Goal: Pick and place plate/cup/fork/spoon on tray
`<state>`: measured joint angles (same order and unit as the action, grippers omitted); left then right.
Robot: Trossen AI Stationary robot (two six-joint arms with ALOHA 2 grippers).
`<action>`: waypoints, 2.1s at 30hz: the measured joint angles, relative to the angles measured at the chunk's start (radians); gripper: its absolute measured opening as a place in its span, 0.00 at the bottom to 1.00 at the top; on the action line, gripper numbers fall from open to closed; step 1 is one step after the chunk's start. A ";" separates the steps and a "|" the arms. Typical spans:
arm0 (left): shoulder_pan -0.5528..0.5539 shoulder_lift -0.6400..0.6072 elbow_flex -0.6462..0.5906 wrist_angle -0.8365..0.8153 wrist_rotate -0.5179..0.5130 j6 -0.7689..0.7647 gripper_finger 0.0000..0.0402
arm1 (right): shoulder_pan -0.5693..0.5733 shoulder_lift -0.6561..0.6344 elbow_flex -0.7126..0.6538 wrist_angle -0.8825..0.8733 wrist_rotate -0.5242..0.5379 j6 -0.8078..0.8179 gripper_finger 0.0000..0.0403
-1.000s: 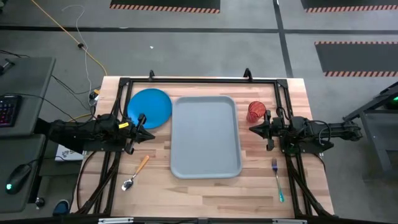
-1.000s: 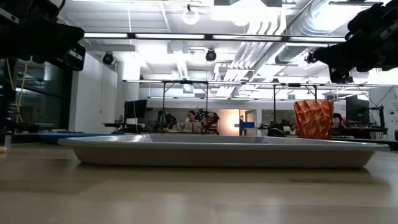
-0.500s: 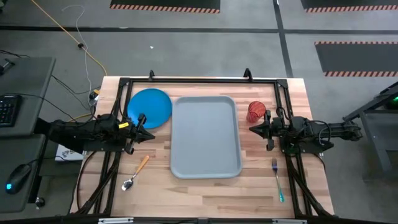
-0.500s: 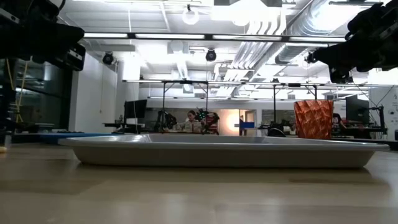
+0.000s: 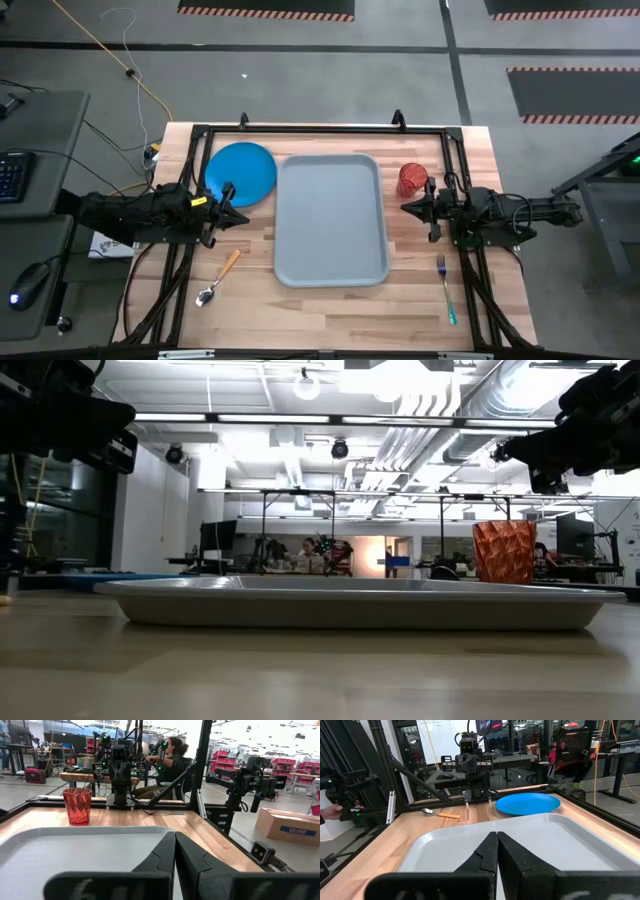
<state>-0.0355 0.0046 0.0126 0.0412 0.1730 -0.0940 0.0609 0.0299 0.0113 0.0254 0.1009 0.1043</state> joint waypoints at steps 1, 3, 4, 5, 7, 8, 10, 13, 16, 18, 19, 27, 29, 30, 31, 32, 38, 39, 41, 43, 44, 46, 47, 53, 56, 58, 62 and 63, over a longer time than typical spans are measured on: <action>0.000 0.000 0.000 0.000 0.000 0.000 0.00 | 0.000 0.000 0.000 0.000 0.000 0.000 0.00; 0.000 0.000 0.000 0.000 0.000 0.000 0.00 | 0.000 0.000 0.000 0.000 0.000 0.000 0.00; 0.000 0.000 0.000 0.000 0.000 0.000 0.00 | 0.000 0.000 0.000 0.000 0.000 0.000 0.00; 0.000 0.000 0.000 0.000 0.000 0.000 0.00 | 0.000 0.000 0.000 0.000 0.000 0.000 0.00; 0.000 0.000 0.000 0.000 0.000 0.000 0.00 | 0.000 0.000 0.000 0.000 0.000 0.000 0.00; 0.000 0.000 0.000 0.000 0.000 0.000 0.00 | 0.000 0.000 0.000 0.000 0.000 0.000 0.00; 0.000 0.000 0.000 0.000 0.000 0.000 0.00 | 0.000 0.000 0.000 0.000 0.000 0.000 0.00; 0.000 0.000 0.000 0.000 0.000 0.000 0.00 | 0.000 0.000 0.000 0.000 0.000 0.000 0.00; 0.000 0.000 0.000 0.000 0.000 0.000 0.00 | 0.000 0.000 0.000 0.000 0.000 0.000 0.00; 0.000 0.000 0.000 0.000 0.000 0.000 0.00 | 0.000 0.000 0.000 0.000 0.000 0.000 0.00; 0.000 0.000 0.000 0.000 0.000 0.000 0.00 | 0.000 0.000 0.000 0.000 0.000 0.000 0.00; 0.000 0.002 0.000 0.016 -0.006 0.020 0.00 | 0.000 0.000 0.000 0.000 0.000 0.000 0.00; 0.001 0.002 0.000 0.050 -0.033 0.067 0.00 | 0.000 0.000 0.000 0.000 0.000 0.000 0.00; 0.001 0.002 0.000 0.078 -0.042 0.078 0.00 | 0.000 0.000 0.000 0.000 0.000 0.000 0.00; 0.001 0.002 0.000 0.108 -0.053 0.083 0.00 | 0.000 0.000 0.000 0.000 0.000 0.000 0.00; 0.001 0.002 0.000 0.137 -0.068 0.085 0.00 | 0.000 0.000 0.000 0.000 0.000 0.000 0.00; 0.001 0.007 0.000 0.281 -0.160 0.086 0.00 | 0.000 0.000 0.000 0.000 0.000 0.000 0.00; 0.001 0.019 0.000 0.314 -0.201 0.073 0.00 | 0.000 0.000 0.000 0.000 0.000 0.000 0.00; 0.001 0.060 0.002 0.347 -0.270 0.061 0.01 | 0.000 0.000 0.000 0.000 0.000 0.000 0.00; 0.003 0.130 0.027 0.316 -0.341 0.062 0.05 | 0.000 0.000 0.000 0.000 0.000 0.000 0.00; 0.005 0.176 0.053 0.278 -0.377 0.062 0.08 | 0.000 0.000 0.000 0.000 0.000 0.000 0.00; 0.016 0.280 0.128 0.165 -0.428 0.058 0.16 | 0.000 0.000 0.000 0.000 0.000 0.000 0.00; 0.023 0.335 0.172 0.098 -0.443 0.049 0.20 | 0.000 0.000 0.000 0.000 0.000 0.000 0.00; 0.062 0.678 0.457 -0.406 -0.448 -0.115 0.47 | 0.000 0.000 0.000 0.000 0.000 0.000 0.00; 0.062 0.826 0.545 -0.599 -0.419 -0.195 0.57 | 0.000 0.000 0.000 0.000 0.000 0.000 0.00; 0.062 0.911 0.569 -0.662 -0.419 -0.219 0.62 | 0.000 0.000 0.000 0.000 0.000 0.000 0.00; 0.062 1.049 0.572 -0.672 -0.418 -0.272 0.65 | 0.000 0.000 0.000 0.000 0.000 0.000 0.00; 0.062 1.079 0.572 -0.671 -0.414 -0.281 0.65 | 0.000 0.000 0.000 0.000 0.000 0.000 0.00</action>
<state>0.0261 1.0833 0.5850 -0.6298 -0.2413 -0.3750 0.0612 0.0299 0.0116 0.0250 0.1012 0.1043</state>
